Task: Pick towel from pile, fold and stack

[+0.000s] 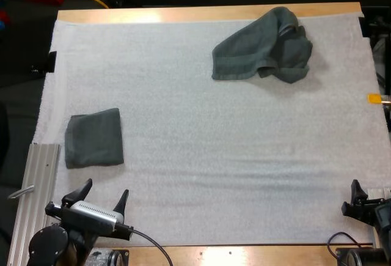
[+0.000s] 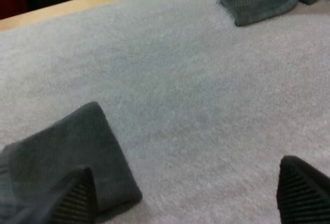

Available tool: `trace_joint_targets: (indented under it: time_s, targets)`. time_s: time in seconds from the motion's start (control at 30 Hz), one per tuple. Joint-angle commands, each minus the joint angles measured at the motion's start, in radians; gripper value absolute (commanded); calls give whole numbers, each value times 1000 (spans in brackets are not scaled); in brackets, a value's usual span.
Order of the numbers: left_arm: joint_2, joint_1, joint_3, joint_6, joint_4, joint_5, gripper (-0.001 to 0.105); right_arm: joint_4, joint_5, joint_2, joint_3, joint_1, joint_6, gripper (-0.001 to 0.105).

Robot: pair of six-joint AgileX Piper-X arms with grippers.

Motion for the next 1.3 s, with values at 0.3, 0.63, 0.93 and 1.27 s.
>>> trace_joint_targets:
  time_s: [0.3,0.63,0.93,1.27]
  targets:
    - [-66,-4,-98,1,-34,30,70,5,-109,65,-96,-4,-3,75]
    - [116,-4,-232,1,17,230,69,2,-276,197,-203,-4,-3,75]
    - [205,-4,-293,1,29,282,69,-9,-367,330,-336,-4,-4,75]
    - [210,-4,-294,1,29,282,69,-45,-385,520,-467,-4,-12,75]
